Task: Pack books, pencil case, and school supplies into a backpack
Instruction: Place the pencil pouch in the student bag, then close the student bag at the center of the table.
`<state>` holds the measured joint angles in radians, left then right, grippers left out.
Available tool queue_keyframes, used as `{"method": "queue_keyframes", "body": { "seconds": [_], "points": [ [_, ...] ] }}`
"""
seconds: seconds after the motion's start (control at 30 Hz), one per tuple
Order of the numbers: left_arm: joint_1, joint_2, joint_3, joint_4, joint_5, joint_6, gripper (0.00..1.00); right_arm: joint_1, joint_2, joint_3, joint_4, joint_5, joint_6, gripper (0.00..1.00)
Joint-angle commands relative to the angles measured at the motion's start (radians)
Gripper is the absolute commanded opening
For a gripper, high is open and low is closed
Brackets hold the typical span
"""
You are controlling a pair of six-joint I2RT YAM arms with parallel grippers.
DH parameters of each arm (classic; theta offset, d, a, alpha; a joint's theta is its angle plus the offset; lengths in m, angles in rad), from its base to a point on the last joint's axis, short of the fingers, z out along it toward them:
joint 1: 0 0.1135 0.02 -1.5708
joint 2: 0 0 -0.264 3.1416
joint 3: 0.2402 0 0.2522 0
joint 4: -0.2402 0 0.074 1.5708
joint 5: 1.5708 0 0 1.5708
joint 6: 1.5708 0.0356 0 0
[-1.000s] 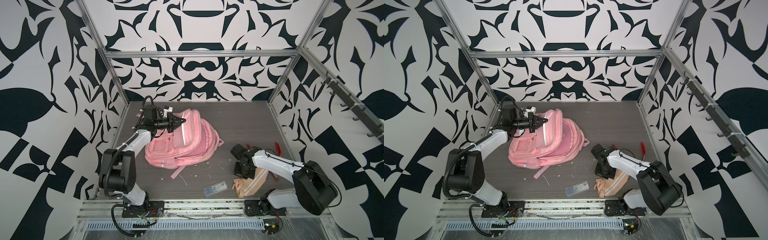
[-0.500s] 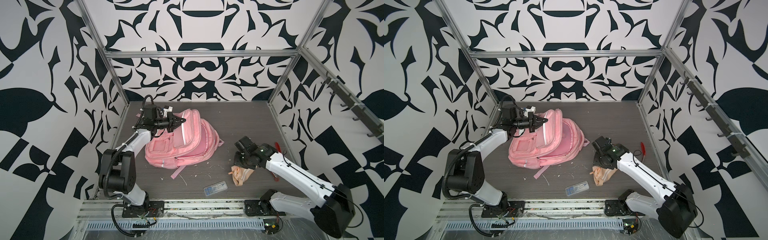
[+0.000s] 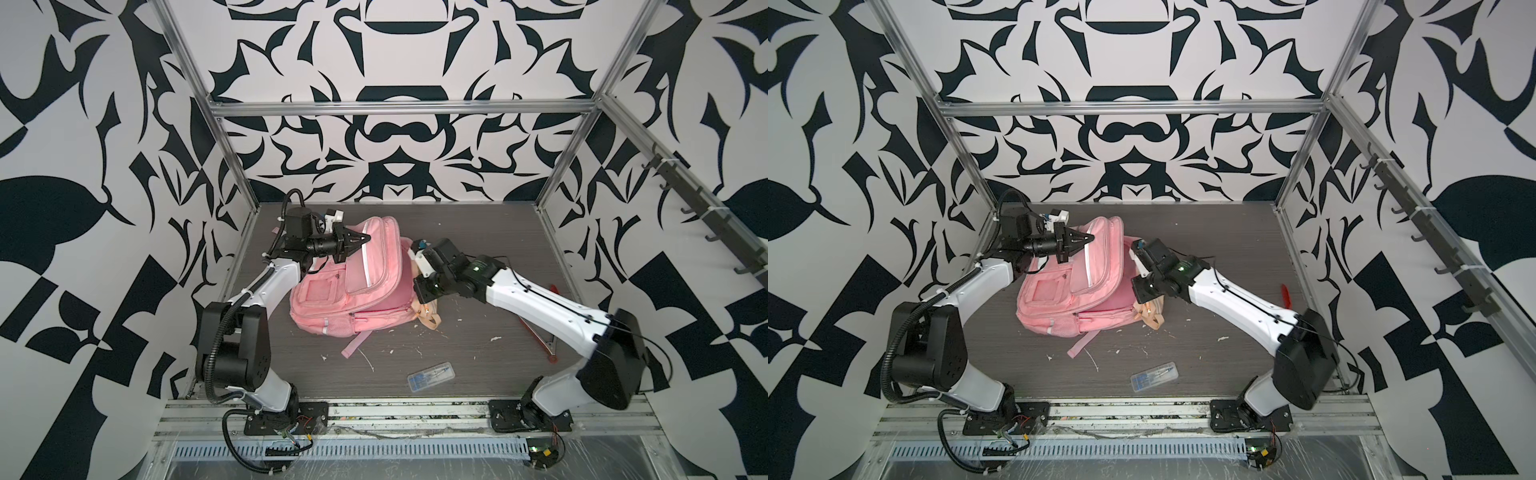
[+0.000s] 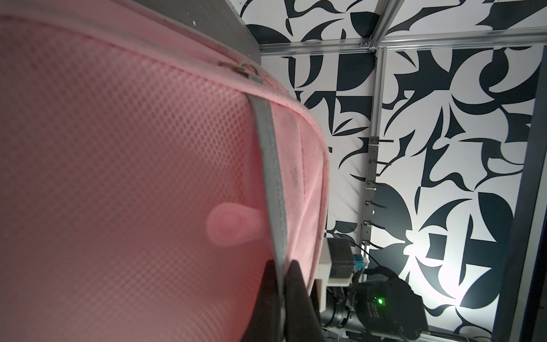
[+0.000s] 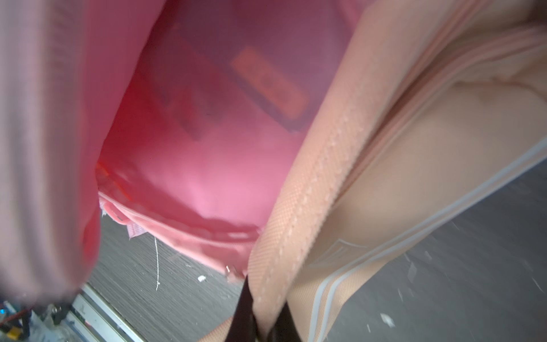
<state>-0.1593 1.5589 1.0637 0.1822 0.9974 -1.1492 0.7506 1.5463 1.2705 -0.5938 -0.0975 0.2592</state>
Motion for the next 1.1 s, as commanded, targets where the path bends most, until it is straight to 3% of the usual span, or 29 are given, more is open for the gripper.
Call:
{"method": "queue_keyframes", "body": {
  "seconds": [0.0,0.13,0.23,0.3,0.5,0.63,0.7,0.83,0.93,1.07],
  "points": [
    [-0.002,-0.068,0.003,0.111,0.03,-0.027,0.0,-0.023,0.074,0.084,0.054,-0.18,-0.29,0.0],
    [-0.002,-0.061,-0.017,0.144,0.026,-0.057,0.0,-0.065,0.209,0.204,0.003,-0.353,-0.496,0.0],
    [0.0,-0.05,-0.056,0.221,0.027,-0.112,0.0,-0.047,0.319,0.343,-0.126,-0.316,-0.694,0.0],
    [0.008,-0.039,-0.093,0.347,0.02,-0.204,0.0,-0.046,0.369,0.399,-0.151,-0.309,-0.755,0.0],
    [0.011,-0.007,-0.111,0.595,0.009,-0.366,0.0,0.041,0.51,0.575,-0.186,-0.277,-0.801,0.0],
    [0.034,-0.022,-0.1,0.523,0.0,-0.319,0.0,0.055,0.54,0.63,-0.142,-0.267,-0.712,0.0],
    [0.039,-0.029,-0.092,0.472,0.001,-0.288,0.0,0.055,0.529,0.637,-0.146,-0.222,-0.69,0.13],
    [0.045,-0.036,-0.071,0.37,0.001,-0.219,0.0,0.048,0.413,0.544,-0.099,-0.177,-0.648,0.58],
    [0.056,-0.024,-0.065,0.377,0.008,-0.222,0.0,0.047,0.319,0.463,-0.07,-0.145,-0.588,0.72],
    [0.07,-0.014,-0.065,0.389,0.014,-0.227,0.0,0.042,0.173,0.305,-0.017,-0.131,-0.499,0.74]
  ]
}}
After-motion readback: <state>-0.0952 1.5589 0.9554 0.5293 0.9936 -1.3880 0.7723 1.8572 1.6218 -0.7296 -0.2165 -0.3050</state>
